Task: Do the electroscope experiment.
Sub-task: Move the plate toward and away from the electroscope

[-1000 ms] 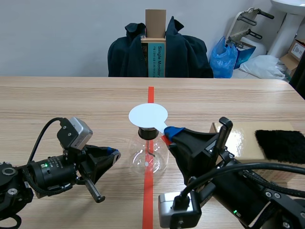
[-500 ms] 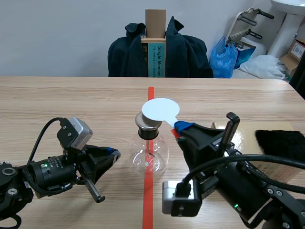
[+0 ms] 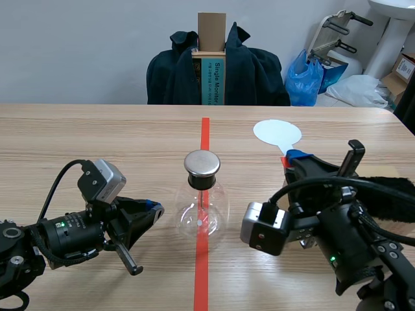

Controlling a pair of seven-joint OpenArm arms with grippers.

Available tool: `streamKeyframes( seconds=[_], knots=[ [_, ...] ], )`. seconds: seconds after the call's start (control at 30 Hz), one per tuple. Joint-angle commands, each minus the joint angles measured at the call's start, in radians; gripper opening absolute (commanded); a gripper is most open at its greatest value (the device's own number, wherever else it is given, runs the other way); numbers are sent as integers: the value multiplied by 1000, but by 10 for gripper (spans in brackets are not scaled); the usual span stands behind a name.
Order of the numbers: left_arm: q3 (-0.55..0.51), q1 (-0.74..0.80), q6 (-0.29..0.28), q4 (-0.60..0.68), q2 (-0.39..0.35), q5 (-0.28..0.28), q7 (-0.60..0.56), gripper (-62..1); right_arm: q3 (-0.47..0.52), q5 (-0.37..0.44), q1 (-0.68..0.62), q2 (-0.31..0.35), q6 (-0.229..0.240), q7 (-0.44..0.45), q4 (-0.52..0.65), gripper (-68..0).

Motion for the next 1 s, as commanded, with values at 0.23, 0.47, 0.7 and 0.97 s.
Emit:
streamKeyframes(
  seconds=[0.23, 0.47, 0.7, 0.97],
  knots=[
    [-5, 0, -2, 20, 2, -10, -19, -590, 8, -4, 9, 6, 24, 117, 19, -667],
    [-5, 0, -2, 20, 2, -10, -19, -590, 8, -23, 9, 5, 24, 270, 19, -667],
    [-5, 0, -2, 20, 2, -10, -19, -590, 8, -23, 9, 5, 23, 367, 19, -667],
    [-5, 0, -2, 20, 2, -10, -19, -590, 8, -26, 9, 5, 23, 422, 19, -667]
  ],
)
